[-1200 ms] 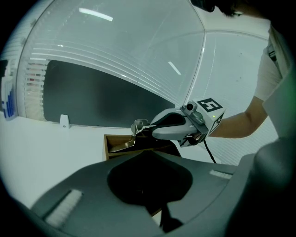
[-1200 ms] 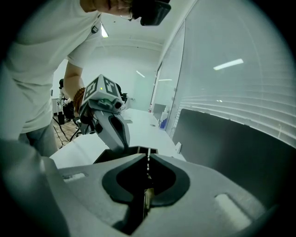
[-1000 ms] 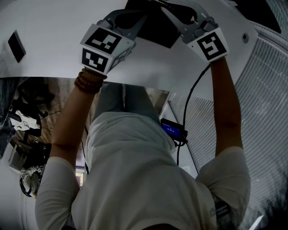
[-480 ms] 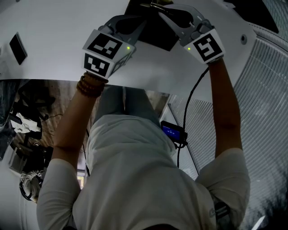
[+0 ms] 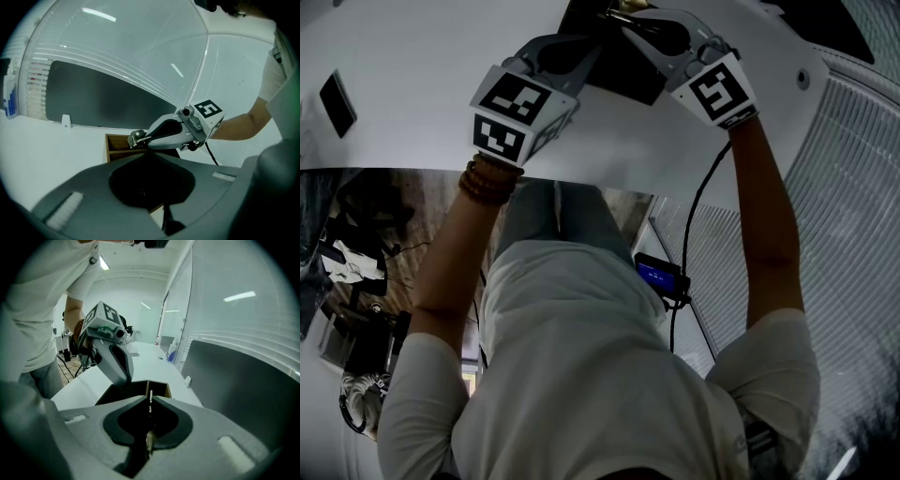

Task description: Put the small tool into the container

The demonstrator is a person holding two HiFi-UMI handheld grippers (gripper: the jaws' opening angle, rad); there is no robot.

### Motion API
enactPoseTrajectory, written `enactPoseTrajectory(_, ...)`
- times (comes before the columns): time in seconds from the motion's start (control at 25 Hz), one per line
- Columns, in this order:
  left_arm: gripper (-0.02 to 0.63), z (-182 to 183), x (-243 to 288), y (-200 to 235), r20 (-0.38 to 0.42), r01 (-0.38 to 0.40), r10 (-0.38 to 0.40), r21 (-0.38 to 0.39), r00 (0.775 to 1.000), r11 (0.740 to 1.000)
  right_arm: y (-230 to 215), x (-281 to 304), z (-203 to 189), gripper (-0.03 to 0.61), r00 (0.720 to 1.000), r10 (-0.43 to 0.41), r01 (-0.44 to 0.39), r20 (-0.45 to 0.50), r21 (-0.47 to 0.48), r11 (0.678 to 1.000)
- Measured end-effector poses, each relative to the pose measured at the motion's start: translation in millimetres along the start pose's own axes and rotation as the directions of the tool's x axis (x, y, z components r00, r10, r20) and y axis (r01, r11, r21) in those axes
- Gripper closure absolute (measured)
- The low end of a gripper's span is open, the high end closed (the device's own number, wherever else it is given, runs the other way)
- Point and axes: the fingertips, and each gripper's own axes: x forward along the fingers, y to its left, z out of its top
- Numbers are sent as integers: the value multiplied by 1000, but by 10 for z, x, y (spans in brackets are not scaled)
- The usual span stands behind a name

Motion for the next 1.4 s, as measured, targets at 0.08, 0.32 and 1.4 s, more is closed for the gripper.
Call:
enactPoseTrajectory(0.08,611,23,-3,2,3,1,-1,2,1000,1000,-11,17,-26,554,1000,-1,1,-16,7,1000)
enactPoseTrajectory(0.32,611,47,-40,2,7,0,0,4,1000,1000,-9,25,-69,554,999,6,-5,-50,2,1000)
enactPoseTrajectory(1.4,611,304,-140,-318,47,11,-14,66,999,998,-26,-450,163,575,992,-129,129,0,37,991)
